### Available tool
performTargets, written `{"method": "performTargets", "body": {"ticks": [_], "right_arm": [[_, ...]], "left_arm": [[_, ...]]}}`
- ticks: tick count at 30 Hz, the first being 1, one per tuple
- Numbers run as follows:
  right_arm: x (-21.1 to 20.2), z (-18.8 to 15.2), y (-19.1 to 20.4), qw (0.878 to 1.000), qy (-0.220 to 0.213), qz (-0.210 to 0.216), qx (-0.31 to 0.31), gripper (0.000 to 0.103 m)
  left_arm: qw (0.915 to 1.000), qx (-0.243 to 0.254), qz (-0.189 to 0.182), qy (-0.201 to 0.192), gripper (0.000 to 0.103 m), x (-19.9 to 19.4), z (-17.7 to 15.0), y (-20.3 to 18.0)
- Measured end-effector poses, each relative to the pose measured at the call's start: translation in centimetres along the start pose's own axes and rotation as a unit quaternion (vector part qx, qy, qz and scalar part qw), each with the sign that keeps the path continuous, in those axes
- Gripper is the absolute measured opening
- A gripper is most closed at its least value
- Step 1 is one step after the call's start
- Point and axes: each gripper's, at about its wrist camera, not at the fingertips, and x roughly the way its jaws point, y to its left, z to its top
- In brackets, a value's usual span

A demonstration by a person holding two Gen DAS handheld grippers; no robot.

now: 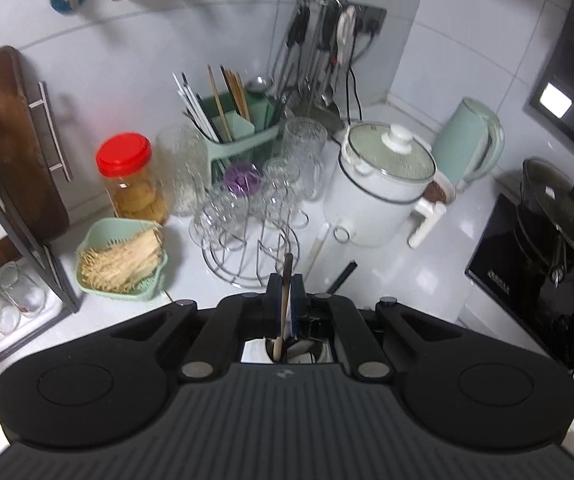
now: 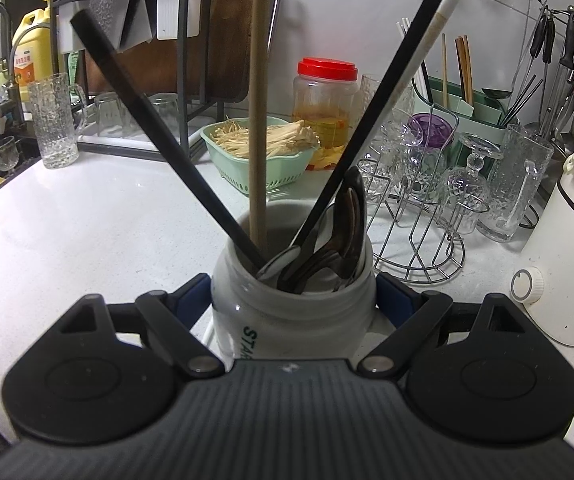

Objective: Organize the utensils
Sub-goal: 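Lower the wooden chopstick into the mug with the left tool, then open the left tool to release the wooden chopstick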

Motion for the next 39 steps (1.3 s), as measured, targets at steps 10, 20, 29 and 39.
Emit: {"method": "performTargets", "body": {"ticks": [10,20,29,39], "right_arm": [[0.1,0.1,0.2,1.0,0.004,-0.002,-0.005,0.091],[0.2,0.1,0.2,1.0,0.006,-0.004,-0.004,0.091],[0.2,0.2,0.2,1.0,0.01,-0.005,-0.004,0.091],[0.2,0.0,0.2,1.0,0.007,-0.005,-0.003,0.091]], "left_arm": [[0.9993,-0.01,-0.002,0.035,0.005,2.9,-1.4,0.4],[0.9993,-0.025,-0.006,0.026,0.013,2.4,-1.8,0.7],[0.996,-0.079,0.017,-0.04,0.028,-1.3,-3.1,1.7],[0.9728,-0.211,0.084,-0.047,0.031,-2.2,-9.9,5.1]]}}
